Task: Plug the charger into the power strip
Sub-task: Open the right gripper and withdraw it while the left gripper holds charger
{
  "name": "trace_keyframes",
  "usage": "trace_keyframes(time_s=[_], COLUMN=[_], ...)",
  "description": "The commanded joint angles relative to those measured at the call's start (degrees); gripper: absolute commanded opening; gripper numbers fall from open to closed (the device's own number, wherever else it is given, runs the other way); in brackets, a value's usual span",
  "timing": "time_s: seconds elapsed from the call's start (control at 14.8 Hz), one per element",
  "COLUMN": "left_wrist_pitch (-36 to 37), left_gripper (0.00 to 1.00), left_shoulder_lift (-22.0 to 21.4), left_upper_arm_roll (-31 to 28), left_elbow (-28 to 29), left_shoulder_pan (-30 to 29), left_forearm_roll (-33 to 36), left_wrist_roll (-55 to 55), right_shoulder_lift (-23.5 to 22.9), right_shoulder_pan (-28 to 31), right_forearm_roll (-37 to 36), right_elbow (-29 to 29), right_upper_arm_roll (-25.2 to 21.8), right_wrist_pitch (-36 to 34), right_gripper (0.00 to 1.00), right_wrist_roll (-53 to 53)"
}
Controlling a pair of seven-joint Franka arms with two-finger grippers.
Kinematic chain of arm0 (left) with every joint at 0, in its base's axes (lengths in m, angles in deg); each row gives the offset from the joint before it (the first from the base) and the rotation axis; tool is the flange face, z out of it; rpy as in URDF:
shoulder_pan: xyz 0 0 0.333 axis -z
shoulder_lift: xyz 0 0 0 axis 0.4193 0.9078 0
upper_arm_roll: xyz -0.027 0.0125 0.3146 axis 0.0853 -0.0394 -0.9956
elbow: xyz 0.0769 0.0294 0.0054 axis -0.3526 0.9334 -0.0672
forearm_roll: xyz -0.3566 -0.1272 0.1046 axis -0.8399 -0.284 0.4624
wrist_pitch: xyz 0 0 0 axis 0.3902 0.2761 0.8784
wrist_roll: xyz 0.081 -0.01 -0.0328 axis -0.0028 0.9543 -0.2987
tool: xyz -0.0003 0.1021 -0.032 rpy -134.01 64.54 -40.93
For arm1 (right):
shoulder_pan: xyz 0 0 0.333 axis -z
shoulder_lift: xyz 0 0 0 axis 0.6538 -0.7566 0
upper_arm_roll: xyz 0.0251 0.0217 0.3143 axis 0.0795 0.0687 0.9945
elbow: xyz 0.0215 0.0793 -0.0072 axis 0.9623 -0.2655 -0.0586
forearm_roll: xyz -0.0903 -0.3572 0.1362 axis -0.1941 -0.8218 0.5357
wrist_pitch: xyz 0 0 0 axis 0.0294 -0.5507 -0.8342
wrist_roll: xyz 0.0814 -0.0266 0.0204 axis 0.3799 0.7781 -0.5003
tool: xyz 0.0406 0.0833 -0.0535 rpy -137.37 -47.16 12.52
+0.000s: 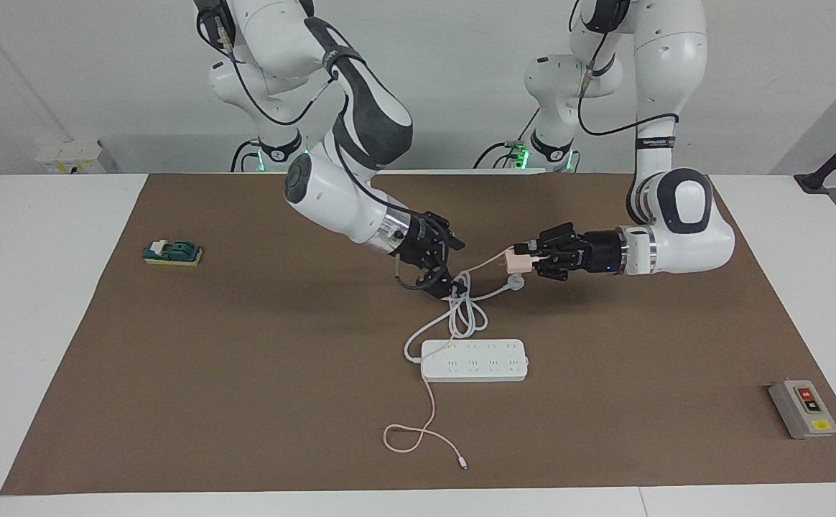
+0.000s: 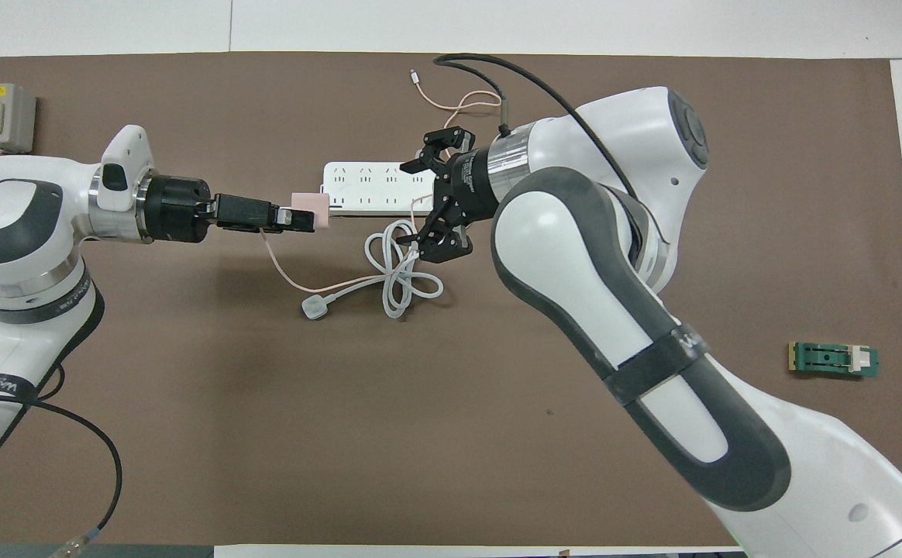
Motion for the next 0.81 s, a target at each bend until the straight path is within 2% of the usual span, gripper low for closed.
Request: trace_keyframes(time_s=[0.0, 0.13, 0.34, 0.47, 0.74], left_wrist_pitch=[-0.25, -0.34, -4.18, -6.4, -12.19], left_gripper=[0.0, 0.0, 0.0, 0.0, 0.0], left_shoulder_lift=[-0.14, 1.08, 0.65, 0.13, -0.31], left_upper_arm_roll=[0.22, 0.22, 0.22, 0.39, 0.39], left_elbow=[-3.95, -7.81, -10.81, -12.57, -12.58], left_shoulder_pan=[-0.63, -1.6, -0.9, -0.38, 3.84], left_forearm_roll=[6.95, 13.81, 22.07, 28.22, 38.69], left_wrist_roll=[0.62, 1.06, 2.64, 2.64, 3.52], right_shoulder_lift=[2.04, 3.1, 5.03, 6.61, 9.86], right_shoulder_pan=[4.18, 7.78, 11.04, 13.15, 17.37], right_forearm_roll=[-0.42, -2.09, -10.5, -13.42, -19.39], right_elbow=[0.01, 0.27, 0.71, 0.71, 0.71], right_upper_arm_roll=[0.24, 0.24, 0.32, 0.24, 0.24], right_wrist_pitch=[-2.51, -4.62, -8.22, -11.9, -19.29], right_gripper=[1.0, 1.0, 1.0, 1.0, 1.0], right_wrist_roll=[0.89, 0.19, -3.92, -9.88, -25.69])
